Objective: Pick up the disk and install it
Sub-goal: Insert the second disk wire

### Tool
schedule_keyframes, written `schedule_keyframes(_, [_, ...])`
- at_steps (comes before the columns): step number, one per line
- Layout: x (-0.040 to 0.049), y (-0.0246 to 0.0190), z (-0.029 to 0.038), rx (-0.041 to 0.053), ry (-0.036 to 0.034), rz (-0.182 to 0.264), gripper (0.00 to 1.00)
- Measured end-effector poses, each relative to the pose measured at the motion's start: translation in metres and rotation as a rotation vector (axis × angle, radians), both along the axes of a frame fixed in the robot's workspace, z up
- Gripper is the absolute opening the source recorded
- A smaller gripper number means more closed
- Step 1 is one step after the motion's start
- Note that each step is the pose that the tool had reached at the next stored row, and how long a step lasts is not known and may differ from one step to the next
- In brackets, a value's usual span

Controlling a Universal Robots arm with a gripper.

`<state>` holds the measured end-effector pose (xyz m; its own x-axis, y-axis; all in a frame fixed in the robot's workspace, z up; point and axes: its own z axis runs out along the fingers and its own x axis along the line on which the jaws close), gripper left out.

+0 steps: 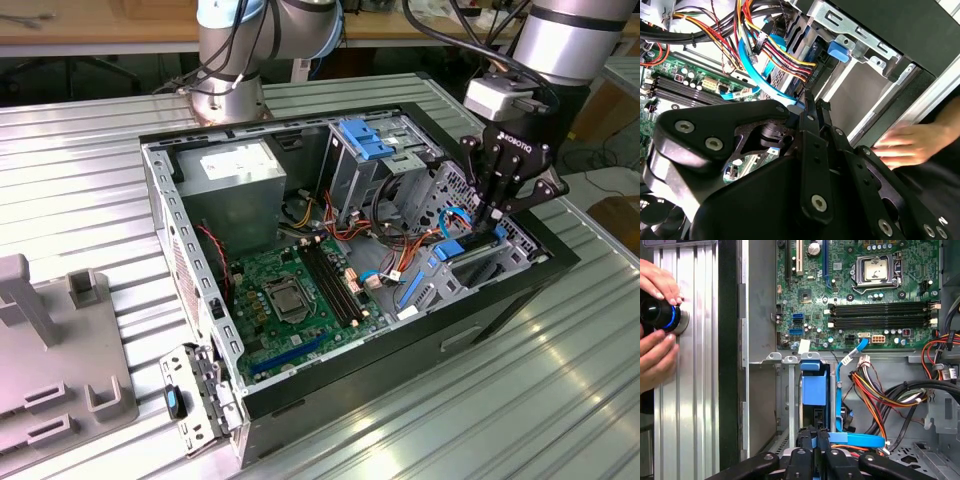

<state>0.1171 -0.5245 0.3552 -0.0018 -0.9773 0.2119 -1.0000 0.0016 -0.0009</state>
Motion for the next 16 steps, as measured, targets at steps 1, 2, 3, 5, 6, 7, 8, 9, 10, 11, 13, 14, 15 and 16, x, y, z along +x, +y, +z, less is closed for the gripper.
schedule_keyframes(1, [0.0,0.0,0.0,0.0,0.0,0.0,0.16])
schedule_keyframes(2, [0.0,0.0,0.0,-0.0001,0.0,0.0,0.16])
schedule_keyframes(3, [0.0,0.0,0.0,-0.0001,0.0,0.0,0.16])
schedule_keyframes(5, [-0.0001,0.0,0.0,0.0,0.0,0.0,0.16])
schedule_keyframes(6, [-0.0001,0.0,0.0001,-0.0001,0.0,0.0,0.16])
schedule_keyframes(7, [-0.0001,0.0,0.0,0.0001,0.0,0.0,0.16])
schedule_keyframes(8, [-0.0002,0.0,0.0,0.0034,0.0,0.0,0.16])
schedule_keyframes(9, [-0.0003,0.0,-0.0001,0.0104,-0.0001,0.0,0.16])
schedule_keyframes(10, [-0.0004,0.0,-0.0002,0.014,0.0,0.0,0.16])
schedule_keyframes(11, [-0.0004,0.0,-0.0002,0.0165,0.0,0.0,0.16])
schedule_keyframes(13, [-0.0004,0.0,-0.0003,0.0204,0.0,0.0,0.16])
schedule_keyframes(14, [-0.0008,0.0,-0.0007,0.0273,-0.0001,0.0,0.16])
schedule_keyframes(15, [-0.001,0.0,-0.0015,0.0345,0.0,0.0,0.16])
schedule_keyframes(16, [-0.0012,0.0,-0.002,0.04,0.0,0.0,0.16])
